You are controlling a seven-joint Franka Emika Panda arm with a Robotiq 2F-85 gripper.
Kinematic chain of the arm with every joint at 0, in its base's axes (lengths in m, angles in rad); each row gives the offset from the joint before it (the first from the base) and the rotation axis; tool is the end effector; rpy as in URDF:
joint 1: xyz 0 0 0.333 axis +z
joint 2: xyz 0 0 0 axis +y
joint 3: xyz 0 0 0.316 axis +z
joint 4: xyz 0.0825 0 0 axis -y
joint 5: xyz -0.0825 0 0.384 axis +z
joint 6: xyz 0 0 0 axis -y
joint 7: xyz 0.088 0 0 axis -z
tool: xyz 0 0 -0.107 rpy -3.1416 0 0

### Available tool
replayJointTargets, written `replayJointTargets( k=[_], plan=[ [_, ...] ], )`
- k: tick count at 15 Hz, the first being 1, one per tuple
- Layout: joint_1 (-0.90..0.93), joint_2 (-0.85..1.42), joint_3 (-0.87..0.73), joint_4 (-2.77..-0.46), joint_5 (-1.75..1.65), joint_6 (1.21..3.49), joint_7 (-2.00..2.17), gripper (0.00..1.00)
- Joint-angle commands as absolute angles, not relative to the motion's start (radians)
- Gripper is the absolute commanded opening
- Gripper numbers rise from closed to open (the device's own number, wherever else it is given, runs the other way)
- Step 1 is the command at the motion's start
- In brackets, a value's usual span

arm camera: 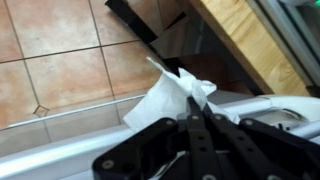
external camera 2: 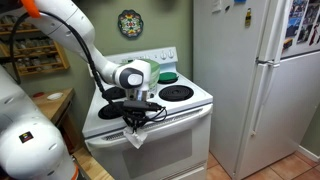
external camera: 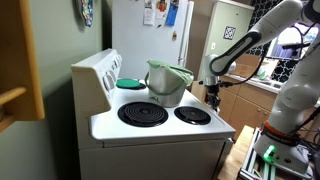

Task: Use the piece of tissue to wipe the oven handle

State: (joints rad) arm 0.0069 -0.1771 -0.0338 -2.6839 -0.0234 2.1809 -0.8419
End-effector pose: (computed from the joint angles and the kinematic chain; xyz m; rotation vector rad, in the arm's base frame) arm 0.3687 -0.0102 0.2687 -2.7260 -1.2060 0.4516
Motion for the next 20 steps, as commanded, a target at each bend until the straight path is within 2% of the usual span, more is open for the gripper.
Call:
replayJointTargets(
  k=[1,6,14,20],
  plan=[
    [-0.016,-0.181,-0.058,-2.703,-0.068,2.351,-0.78,0.03],
    [-0.06,-0.128,-0.089,-2.692,-0.14,2.556,-0.693,0.03],
    [-0.053,-0.127,-0.098,-2.683,-0.117,2.549,-0.713,0.04],
    [-0.099,0.024,-0.119,-2.559,-0.161,2.729,-0.519,0.02]
  ],
)
